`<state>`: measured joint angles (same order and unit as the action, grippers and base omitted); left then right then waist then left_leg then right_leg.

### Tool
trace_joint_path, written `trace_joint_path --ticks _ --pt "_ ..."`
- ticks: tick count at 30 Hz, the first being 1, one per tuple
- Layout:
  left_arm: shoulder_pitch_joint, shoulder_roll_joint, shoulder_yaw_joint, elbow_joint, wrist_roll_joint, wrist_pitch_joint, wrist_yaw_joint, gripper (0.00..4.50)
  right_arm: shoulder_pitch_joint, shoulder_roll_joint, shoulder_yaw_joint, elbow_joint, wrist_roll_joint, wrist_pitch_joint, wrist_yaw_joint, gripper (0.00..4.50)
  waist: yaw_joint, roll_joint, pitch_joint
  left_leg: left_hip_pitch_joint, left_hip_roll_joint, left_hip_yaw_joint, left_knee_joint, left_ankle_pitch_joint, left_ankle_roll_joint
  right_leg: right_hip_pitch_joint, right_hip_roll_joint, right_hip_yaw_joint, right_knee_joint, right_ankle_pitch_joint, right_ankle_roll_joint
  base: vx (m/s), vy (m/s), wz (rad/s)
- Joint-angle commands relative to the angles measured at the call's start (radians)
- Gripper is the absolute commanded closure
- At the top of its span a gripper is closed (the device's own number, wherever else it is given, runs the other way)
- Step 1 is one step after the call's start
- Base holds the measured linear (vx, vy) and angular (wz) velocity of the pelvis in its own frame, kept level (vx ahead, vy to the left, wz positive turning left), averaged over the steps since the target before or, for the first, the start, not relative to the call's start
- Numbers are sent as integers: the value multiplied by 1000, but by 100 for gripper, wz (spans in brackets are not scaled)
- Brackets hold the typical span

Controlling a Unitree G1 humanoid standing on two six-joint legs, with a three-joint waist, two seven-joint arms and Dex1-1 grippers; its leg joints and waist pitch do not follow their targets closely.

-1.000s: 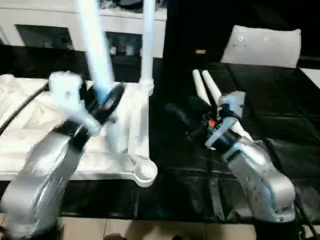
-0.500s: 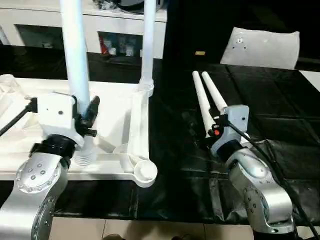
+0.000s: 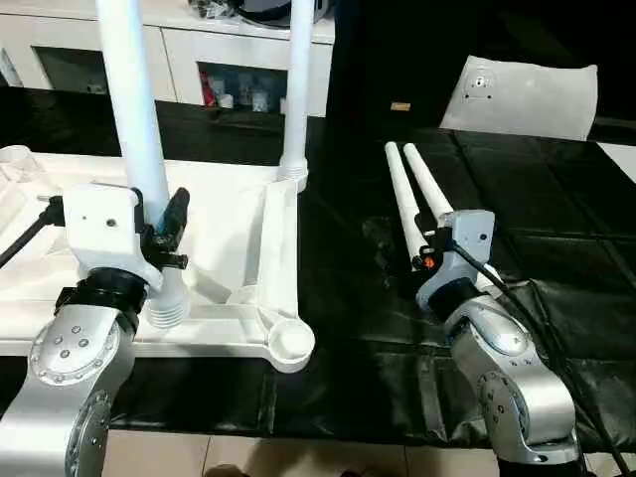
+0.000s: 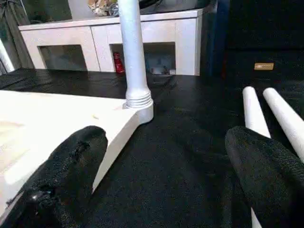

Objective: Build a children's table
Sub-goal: Pick table leg

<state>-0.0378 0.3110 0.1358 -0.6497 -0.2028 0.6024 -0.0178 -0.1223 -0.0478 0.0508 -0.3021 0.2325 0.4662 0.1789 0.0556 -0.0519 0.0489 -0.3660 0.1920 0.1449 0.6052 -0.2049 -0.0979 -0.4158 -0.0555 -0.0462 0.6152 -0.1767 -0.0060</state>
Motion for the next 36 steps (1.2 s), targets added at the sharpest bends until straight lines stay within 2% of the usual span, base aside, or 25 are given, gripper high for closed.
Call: trace_joint_path --ticks 1,10,36 --pt "6 0 3 -8 -2 -5 2 264 -13 -1 -4 3 -3 1 -8 13 -1 15 -50 -1 16 1 -79 -245 -31 43 -49 39 -82 -345 -20 0 0 0" --pt "6 0 3 -8 -2 -5 2 264 -13 -1 -4 3 -3 1 -8 13 -1 14 -51 -2 15 2 -78 -229 -30 45 -48 39 -79 -312 -28 0 0 0" --pt "6 0 3 -8 -2 -5 2 264 -13 -1 -4 3 -3 1 -8 13 0 15 -52 -1 16 1 -78 -218 -31 46 -48 39 -76 -292 -35 0 0 0"
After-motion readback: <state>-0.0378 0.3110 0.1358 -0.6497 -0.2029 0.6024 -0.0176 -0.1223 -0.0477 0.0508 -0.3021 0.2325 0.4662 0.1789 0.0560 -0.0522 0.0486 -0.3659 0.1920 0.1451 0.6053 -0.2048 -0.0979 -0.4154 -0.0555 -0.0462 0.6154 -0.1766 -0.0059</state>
